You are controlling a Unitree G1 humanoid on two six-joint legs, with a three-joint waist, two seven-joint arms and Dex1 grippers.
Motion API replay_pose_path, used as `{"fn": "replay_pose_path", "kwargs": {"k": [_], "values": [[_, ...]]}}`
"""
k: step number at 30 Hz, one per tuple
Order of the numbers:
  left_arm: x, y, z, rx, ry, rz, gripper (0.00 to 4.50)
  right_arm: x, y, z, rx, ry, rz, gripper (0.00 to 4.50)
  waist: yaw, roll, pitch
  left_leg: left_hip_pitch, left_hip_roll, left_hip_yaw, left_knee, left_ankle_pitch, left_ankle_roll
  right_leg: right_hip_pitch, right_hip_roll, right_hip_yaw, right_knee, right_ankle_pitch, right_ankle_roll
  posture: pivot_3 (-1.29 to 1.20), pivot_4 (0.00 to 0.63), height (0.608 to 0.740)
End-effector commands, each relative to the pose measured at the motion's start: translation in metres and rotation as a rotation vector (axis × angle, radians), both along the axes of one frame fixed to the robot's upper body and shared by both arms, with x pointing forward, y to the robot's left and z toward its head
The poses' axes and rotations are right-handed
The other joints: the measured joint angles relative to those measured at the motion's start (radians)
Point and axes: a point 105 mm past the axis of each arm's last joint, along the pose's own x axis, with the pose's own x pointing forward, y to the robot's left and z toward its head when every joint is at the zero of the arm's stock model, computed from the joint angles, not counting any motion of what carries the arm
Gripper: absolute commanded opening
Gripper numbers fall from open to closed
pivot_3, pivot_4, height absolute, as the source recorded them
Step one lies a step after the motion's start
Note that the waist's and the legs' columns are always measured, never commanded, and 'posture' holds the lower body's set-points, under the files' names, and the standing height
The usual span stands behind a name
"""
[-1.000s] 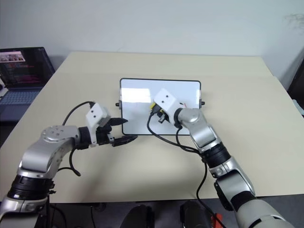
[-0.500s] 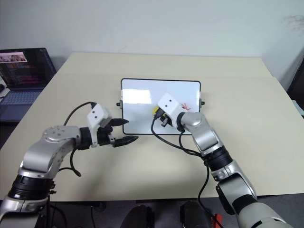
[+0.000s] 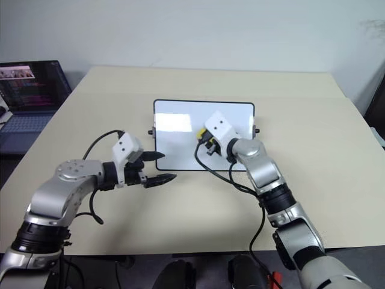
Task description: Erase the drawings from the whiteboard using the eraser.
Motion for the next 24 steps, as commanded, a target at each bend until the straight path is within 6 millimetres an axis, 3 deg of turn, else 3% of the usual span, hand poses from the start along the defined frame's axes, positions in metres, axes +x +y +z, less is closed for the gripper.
{"fn": "replay_pose_path", "kwargs": {"k": [1,7,15,24], "values": [[0.0,-0.003,0.01,-0.001,-0.048,-0.017,4.5,0.006,-0.009,-0.002,-0.012,-0.002,-0.059,1.23,0.0,0.0,0.0,0.0,0.0,0.0,0.0,0.0,0.0,0.0,0.0,0.0,0.0,0.0,0.0,0.0,0.15,0.74],[0.0,-0.004,0.01,-0.004,-0.046,-0.025,4.5,0.016,-0.026,0.004,0.012,-0.011,-0.126,1.23,0.0,0.0,0.0,0.0,0.0,0.0,0.001,0.0,0.0,0.0,0.0,0.0,0.0,0.0,0.0,0.0,0.15,0.74],[0.001,-0.007,0.011,-0.009,-0.049,-0.034,4.5,-0.01,-0.01,-0.029,-0.041,0.125,0.007,1.23,0.001,-0.001,0.0,0.001,0.0,0.0,0.0,0.0,0.0,0.002,0.0,0.0,0.0,0.001,0.001,0.0,0.15,0.74],[0.0,-0.006,0.01,-0.01,-0.046,-0.033,4.5,0.016,-0.028,0.004,0.045,0.004,-0.142,1.22,0.001,-0.001,0.0,0.003,0.0,0.0,0.001,0.001,0.001,0.003,0.001,0.0,0.0,0.001,0.0,0.0,0.15,0.74]]}}
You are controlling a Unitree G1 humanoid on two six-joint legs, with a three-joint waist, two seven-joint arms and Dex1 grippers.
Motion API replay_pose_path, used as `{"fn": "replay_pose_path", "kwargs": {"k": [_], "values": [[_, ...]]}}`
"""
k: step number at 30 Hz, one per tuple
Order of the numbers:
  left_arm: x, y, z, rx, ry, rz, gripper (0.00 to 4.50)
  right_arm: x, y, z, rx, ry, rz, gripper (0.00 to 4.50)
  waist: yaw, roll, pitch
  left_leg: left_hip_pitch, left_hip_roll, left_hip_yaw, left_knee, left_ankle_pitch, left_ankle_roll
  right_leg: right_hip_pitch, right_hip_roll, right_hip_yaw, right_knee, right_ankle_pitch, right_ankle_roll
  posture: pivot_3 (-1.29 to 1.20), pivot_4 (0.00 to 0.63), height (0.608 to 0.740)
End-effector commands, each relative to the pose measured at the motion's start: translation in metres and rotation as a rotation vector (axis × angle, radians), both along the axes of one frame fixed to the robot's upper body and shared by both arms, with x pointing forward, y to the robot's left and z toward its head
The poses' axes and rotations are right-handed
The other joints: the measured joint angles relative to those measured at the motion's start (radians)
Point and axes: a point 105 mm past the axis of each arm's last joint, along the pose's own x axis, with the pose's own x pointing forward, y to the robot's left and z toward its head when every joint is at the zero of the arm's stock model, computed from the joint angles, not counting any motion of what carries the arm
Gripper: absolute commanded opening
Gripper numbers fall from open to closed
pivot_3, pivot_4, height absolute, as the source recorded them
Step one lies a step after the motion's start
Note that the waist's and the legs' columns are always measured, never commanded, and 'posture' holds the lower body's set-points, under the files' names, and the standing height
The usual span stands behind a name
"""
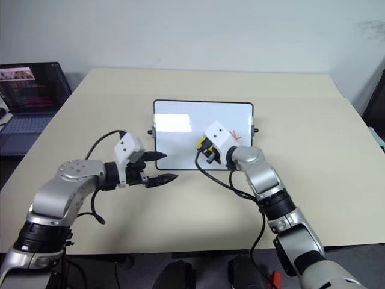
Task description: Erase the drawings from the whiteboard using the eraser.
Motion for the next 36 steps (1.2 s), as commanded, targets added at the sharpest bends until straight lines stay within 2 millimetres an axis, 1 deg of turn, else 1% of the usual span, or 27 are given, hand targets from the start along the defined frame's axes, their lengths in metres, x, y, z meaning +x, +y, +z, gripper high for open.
{"fn": "replay_pose_path", "kwargs": {"k": [1,2,4,6,8,9,11,13,16,20,23,28,30,32,34,36], "values": [[0.0,-0.003,0.01,0.001,-0.047,-0.02,4.5,0.01,-0.019,0.009,0.03,-0.014,-0.089,1.22,0.003,0.0,0.0,0.0,0.0,0.0,0.0,0.0,0.0,0.0,0.0,0.0,0.0,0.0,0.0,0.0,0.15,0.74],[0.0,-0.003,0.01,0.001,-0.046,-0.019,4.5,0.008,-0.018,0.011,0.047,-0.01,-0.076,1.22,0.003,0.0,0.0,0.0,0.0,0.0,0.0,0.0,0.0,0.0,0.0,0.0,0.0,0.0,0.0,0.0,0.15,0.74],[-0.001,-0.002,0.009,0.0,-0.045,-0.016,4.5,-0.003,-0.011,0.019,0.121,0.014,-0.028,1.22,0.003,0.0,0.0,-0.001,0.0,0.0,0.0,0.0,0.0,0.0,0.0,0.0,-0.001,0.0,0.0,0.0,0.15,0.74],[-0.001,-0.001,0.009,-0.002,-0.049,-0.007,4.5,-0.021,-0.006,0.03,0.201,0.038,0.033,1.22,0.003,0.0,0.0,-0.002,0.0,0.0,0.0,0.0,0.0,-0.001,0.0,0.0,-0.001,0.0,0.0,0.0,0.15,0.74],[0.001,0.001,0.011,-0.016,-0.062,0.012,4.5,-0.04,-0.008,0.04,0.235,0.04,0.082,1.22,0.003,0.0,0.0,-0.005,0.0,0.0,-0.001,0.0,0.0,-0.003,0.0,0.0,-0.001,0.0,0.0,0.0,0.15,0.74],[0.002,0.001,0.012,-0.021,-0.069,0.02,4.5,-0.046,-0.011,0.042,0.234,0.034,0.09,1.22,0.003,0.001,0.0,-0.007,0.0,-0.001,-0.001,0.0,0.0,-0.004,-0.002,-0.001,-0.002,0.0,0.0,0.0,0.15,0.74],[0.004,0.003,0.014,-0.034,-0.083,0.039,4.5,-0.059,-0.02,0.042,0.208,0.017,0.096,1.22,0.004,0.001,0.0,-0.007,0.0,-0.001,-0.001,-0.001,0.0,-0.005,-0.002,-0.001,-0.002,-0.001,0.001,0.0,0.15,0.74],[0.008,0.004,0.015,-0.045,-0.102,0.054,4.5,-0.069,-0.03,0.036,0.146,-0.009,0.09,1.22,0.005,0.001,0.0,-0.007,0.0,-0.001,-0.001,-0.002,0.0,-0.005,-0.003,-0.001,-0.003,-0.001,0.001,0.0,0.15,0.74],[0.011,0.002,0.019,-0.067,-0.129,0.048,4.5,-0.079,-0.037,0.03,0.145,-0.011,0.076,1.22,0.004,0.001,0.0,-0.006,-0.001,0.0,-0.001,-0.002,0.0,-0.004,-0.003,-0.001,-0.003,-0.002,0.002,0.0,0.15,0.74],[0.018,0.002,0.025,-0.109,-0.169,0.061,4.5,-0.086,-0.043,0.023,0.153,-0.077,0.002,1.22,0.001,0.001,0.0,-0.006,-0.001,0.0,-0.001,-0.002,0.0,-0.004,-0.002,0.0,-0.002,-0.002,0.002,0.0,0.15,0.74],[0.021,0.002,0.03,-0.175,-0.176,0.086,4.5,-0.089,-0.043,0.02,0.21,-0.12,-0.048,1.22,0.0,0.0,0.0,-0.006,-0.001,0.0,-0.001,-0.002,0.0,-0.004,-0.001,0.0,-0.002,-0.002,0.002,0.0,0.15,0.74],[0.018,0.004,0.025,-0.197,-0.143,0.092,4.5,-0.095,-0.042,0.0,0.192,-0.122,-0.055,1.22,0.001,0.0,0.0,-0.006,-0.001,0.0,-0.001,-0.002,0.0,-0.004,0.0,0.0,-0.002,-0.002,0.002,0.0,0.15,0.74],[0.017,0.008,0.023,-0.188,-0.132,0.102,4.5,-0.097,-0.037,-0.005,0.18,-0.107,-0.035,1.22,0.0,0.0,0.0,-0.006,-0.001,0.001,-0.001,-0.002,0.0,-0.004,0.0,0.0,-0.002,-0.002,0.002,0.0,0.15,0.74],[0.017,0.012,0.022,-0.183,-0.132,0.111,4.5,-0.096,-0.029,-0.003,0.186,-0.101,-0.017,1.22,0.001,0.0,0.0,-0.005,-0.001,0.001,-0.001,-0.002,0.0,-0.004,0.0,0.001,-0.002,-0.002,0.002,0.0,0.15,0.74],[0.019,0.015,0.023,-0.178,-0.136,0.119,4.5,-0.089,-0.021,0.0,0.187,-0.098,-0.012,1.22,0.0,0.0,0.0,-0.005,-0.001,0.0,-0.001,-0.002,0.0,-0.004,0.001,0.0,-0.002,-0.002,0.002,0.0,0.15,0.74],[0.019,0.016,0.024,-0.175,-0.138,0.12,4.5,-0.084,-0.016,0.003,0.185,-0.099,-0.014,1.22,0.0,0.0,0.0,-0.005,-0.001,0.0,-0.001,-0.002,0.0,-0.004,0.002,0.0,-0.001,-0.002,0.002,0.0,0.15,0.74]]}}
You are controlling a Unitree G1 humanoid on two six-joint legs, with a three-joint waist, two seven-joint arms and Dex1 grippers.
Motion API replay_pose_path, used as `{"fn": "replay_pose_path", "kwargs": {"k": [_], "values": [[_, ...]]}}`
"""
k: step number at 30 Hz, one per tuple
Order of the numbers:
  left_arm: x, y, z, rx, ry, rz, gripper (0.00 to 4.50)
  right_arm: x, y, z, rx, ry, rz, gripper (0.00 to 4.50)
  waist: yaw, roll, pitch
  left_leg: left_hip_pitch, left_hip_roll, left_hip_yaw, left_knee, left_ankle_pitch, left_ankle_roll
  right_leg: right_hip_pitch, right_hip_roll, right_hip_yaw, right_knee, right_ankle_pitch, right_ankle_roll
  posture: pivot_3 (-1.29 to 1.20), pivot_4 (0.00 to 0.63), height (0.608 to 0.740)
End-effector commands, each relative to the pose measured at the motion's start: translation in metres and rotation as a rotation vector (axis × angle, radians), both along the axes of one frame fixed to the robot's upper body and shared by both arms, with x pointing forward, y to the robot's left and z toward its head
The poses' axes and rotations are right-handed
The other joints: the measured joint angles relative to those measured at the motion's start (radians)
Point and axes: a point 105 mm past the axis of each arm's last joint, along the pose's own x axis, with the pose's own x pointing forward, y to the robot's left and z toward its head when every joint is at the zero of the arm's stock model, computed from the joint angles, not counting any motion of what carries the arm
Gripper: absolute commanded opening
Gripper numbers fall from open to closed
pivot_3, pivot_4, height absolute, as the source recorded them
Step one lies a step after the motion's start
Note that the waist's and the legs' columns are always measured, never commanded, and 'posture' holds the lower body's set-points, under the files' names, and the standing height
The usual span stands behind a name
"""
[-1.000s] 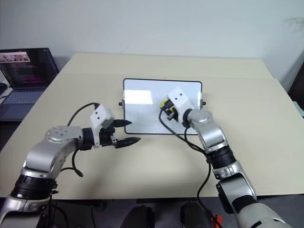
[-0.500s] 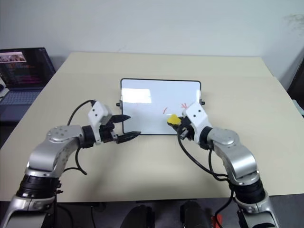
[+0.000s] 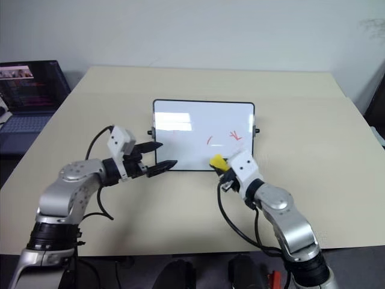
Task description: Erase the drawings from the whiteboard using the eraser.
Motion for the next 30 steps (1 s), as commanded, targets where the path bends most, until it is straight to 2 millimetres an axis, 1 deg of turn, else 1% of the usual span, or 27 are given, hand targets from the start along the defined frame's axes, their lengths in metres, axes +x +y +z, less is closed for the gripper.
{"fn": "replay_pose_path", "kwargs": {"k": [1,3,5,10,13,16,19,23,26,28,30], "values": [[0.002,0.008,0.013,0.003,-0.048,0.016,4.5,0.009,0.008,0.015,0.004,-0.045,-0.007,1.22,0.001,0.0,0.0,0.0,0.0,0.0,0.0,0.0,0.0,0.0,0.0,0.0,0.0,0.0,0.0,0.0,0.15,0.74],[-0.001,0.008,0.01,0.037,-0.038,-0.005,4.5,0.029,0.009,0.021,-0.009,-0.053,-0.055,1.22,0.0,0.0,0.0,0.0,0.0,0.0,0.0,0.0,0.0,0.0,0.0,-0.001,0.0,0.0,0.0,0.0,0.15,0.74],[-0.004,0.008,0.006,0.065,-0.027,-0.026,4.5,0.044,0.009,0.026,-0.033,-0.061,-0.085,1.21,0.0,0.0,0.0,0.0,0.0,0.001,0.0,0.0,0.0,0.0,0.0,0.001,0.0,0.0,0.0,0.0,0.15,0.74],[-0.008,0.006,0.001,0.087,-0.013,-0.057,4.5,0.062,0.008,0.034,-0.069,-0.087,-0.11,1.21,0.004,0.0,0.0,-0.001,0.0,0.0,0.0,0.0,0.0,0.0,-0.001,0.0,-0.001,0.0,0.0,0.0,0.15,0.74],[-0.009,0.004,0.0,0.094,-0.012,-0.069,4.5,0.067,0.01,0.035,-0.099,-0.088,-0.093,1.21,0.003,0.0,0.0,-0.002,0.0,0.001,0.0,0.0,0.0,0.0,-0.002,0.0,-0.001,0.0,0.0,0.0,0.15,0.74],[-0.009,0.002,0.0,0.093,-0.013,-0.076,4.5,0.067,0.013,0.027,-0.139,-0.046,-0.062,1.21,0.003,0.0,0.0,-0.001,0.0,0.0,0.0,0.0,0.0,0.0,-0.005,0.0,-0.001,0.0,0.0,0.0,0.15,0.74],[-0.01,0.0,0.0,0.092,-0.014,-0.082,4.5,0.058,0.019,0.013,-0.193,0.014,0.017,1.21,0.002,0.0,0.0,-0.001,0.001,0.0,0.0,0.0,0.0,0.0,-0.004,-0.001,0.0,0.0,0.0,0.0,0.15,0.74],[-0.009,-0.001,0.0,0.086,-0.013,-0.085,4.5,0.049,0.025,0.001,-0.248,0.047,0.081,1.21,0.002,0.0,0.0,-0.001,0.0,0.0,0.0,0.0,0.0,0.0,-0.004,0.0,-0.001,0.0,0.0,0.0,0.15,0.74],[-0.009,-0.002,0.0,0.085,-0.012,-0.087,4.5,0.065,0.019,0.011,-0.253,-0.007,-0.008,1.21,0.002,0.0,0.0,-0.001,0.0,0.0,0.0,0.0,0.0,0.0,-0.004,0.0,0.0,0.0,0.0,0.0,0.15,0.74],[-0.009,-0.003,0.0,0.084,-0.011,-0.089,4.5,0.078,0.01,0.023,-0.244,-0.049,-0.08,1.21,0.002,0.0,0.0,-0.001,0.0,0.0,0.0,0.0,0.0,0.0,-0.004,0.0,0.0,0.0,0.0,0.0,0.15,0.74],[-0.009,-0.003,0.0,0.083,-0.011,-0.091,4.5,0.087,0.003,0.03,-0.244,-0.07,-0.115,1.21,0.002,0.0,0.0,-0.001,0.0,0.0,0.001,0.0,0.0,0.0,-0.004,0.0,0.001,0.0,-0.001,0.0,0.15,0.74]]}}
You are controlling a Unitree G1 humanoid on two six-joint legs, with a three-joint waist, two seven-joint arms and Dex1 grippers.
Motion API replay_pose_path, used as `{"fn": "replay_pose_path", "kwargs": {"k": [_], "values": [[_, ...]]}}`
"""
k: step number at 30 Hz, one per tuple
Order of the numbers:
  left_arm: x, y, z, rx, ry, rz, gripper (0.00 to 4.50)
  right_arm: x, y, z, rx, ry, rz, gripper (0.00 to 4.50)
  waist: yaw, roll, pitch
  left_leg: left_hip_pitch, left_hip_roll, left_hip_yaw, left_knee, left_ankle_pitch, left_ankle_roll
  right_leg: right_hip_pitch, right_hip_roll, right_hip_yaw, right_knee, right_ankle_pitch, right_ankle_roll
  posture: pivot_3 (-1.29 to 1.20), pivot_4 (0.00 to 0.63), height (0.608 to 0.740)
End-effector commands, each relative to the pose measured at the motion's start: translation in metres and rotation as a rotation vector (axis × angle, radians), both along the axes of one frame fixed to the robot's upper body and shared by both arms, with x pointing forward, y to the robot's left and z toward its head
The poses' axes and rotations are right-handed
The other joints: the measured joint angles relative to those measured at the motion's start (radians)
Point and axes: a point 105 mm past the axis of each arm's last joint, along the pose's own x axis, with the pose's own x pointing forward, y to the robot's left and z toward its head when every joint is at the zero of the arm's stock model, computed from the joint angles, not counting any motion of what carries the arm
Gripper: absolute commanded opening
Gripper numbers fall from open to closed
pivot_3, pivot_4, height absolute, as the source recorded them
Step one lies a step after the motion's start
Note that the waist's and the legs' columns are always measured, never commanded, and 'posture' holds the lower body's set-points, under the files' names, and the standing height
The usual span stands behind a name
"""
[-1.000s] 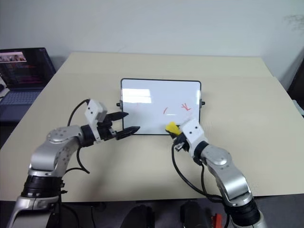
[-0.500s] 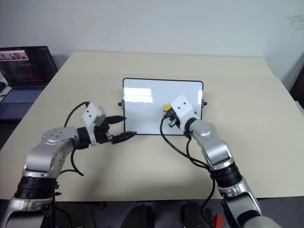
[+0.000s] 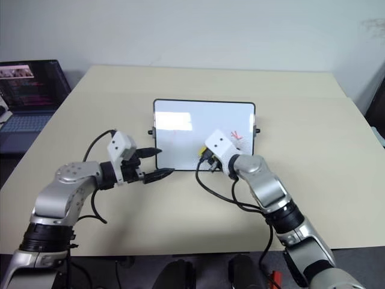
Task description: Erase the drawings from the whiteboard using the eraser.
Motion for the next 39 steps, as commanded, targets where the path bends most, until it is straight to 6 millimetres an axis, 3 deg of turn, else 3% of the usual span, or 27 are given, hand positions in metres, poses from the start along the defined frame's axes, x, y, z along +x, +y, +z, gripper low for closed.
{"fn": "replay_pose_path", "kwargs": {"k": [1,5,11,13,16,20,23,30,39], "values": [[-0.001,-0.007,0.01,0.002,-0.045,-0.033,4.5,0.018,-0.019,0.024,0.014,-0.094,-0.089,1.21,0.0,0.0,0.0,0.0,0.0,0.0,0.0,0.0,0.0,0.0,0.0,0.0,0.0,0.0,0.0,0.0,0.15,0.74],[-0.001,-0.008,0.01,-0.002,-0.044,-0.035,4.5,0.018,-0.018,0.02,-0.002,-0.068,-0.066,1.21,0.0,0.0,0.0,0.0,0.0,0.0,0.0,0.0,0.0,0.0,0.0,0.0,0.0,0.0,0.0,0.0,0.15,0.74],[-0.002,-0.009,0.008,-0.008,-0.04,-0.035,4.5,-0.013,0.007,-0.012,-0.021,0.098,0.113,1.21,0.0,0.0,0.0,0.0,0.0,0.0,0.0,0.0,0.0,0.001,0.0,0.0,0.0,0.0,0.0,0.0,0.15,0.74],[-0.002,-0.009,0.007,-0.008,-0.039,-0.034,4.5,-0.006,0.003,-0.008,-0.008,0.068,0.071,1.21,-0.001,0.0,0.0,0.001,0.0,0.0,0.0,0.0,0.0,0.001,0.0,0.0,0.0,0.0,0.0,0.0,0.15,0.74],[-0.002,-0.01,0.007,-0.009,-0.038,-0.034,4.5,0.019,-0.013,0.016,0.032,-0.054,-0.068,1.21,-0.002,0.0,0.0,0.001,0.0,0.0,0.0,0.0,0.0,0.001,0.0,0.0,0.001,0.0,0.0,0.0,0.15,0.74],[-0.003,-0.01,0.007,-0.01,-0.036,-0.036,4.5,0.034,-0.022,0.038,0.057,-0.137,-0.133,1.21,0.001,0.0,0.0,0.001,0.0,0.0,0.001,0.0,0.0,0.001,0.0,0.0,0.001,0.001,0.0,0.0,0.15,0.74],[-0.003,-0.011,0.006,-0.012,-0.036,-0.039,4.5,0.031,-0.017,0.03,0.044,-0.096,-0.099,1.21,0.0,0.0,0.0,0.001,0.0,0.0,0.0,0.0,0.0,0.001,0.0,0.0,0.0,0.001,0.0,0.0,0.15,0.74],[-0.004,-0.011,0.006,-0.014,-0.035,-0.04,4.5,-0.001,0.002,-0.012,-0.033,0.082,0.085,1.21,-0.002,0.0,-0.001,0.001,0.001,0.0,0.0,0.0,0.0,0.001,0.0,0.0,0.0,0.001,0.0,0.0,0.15,0.74],[-0.005,-0.014,0.006,-0.016,-0.035,-0.047,4.5,0.031,-0.024,0.02,0.0,-0.083,-0.102,1.21,-0.001,0.0,0.0,0.002,0.0,0.0,0.001,0.001,0.0,0.002,0.0,0.0,0.001,0.002,0.0,0.0,0.15,0.74]]}}
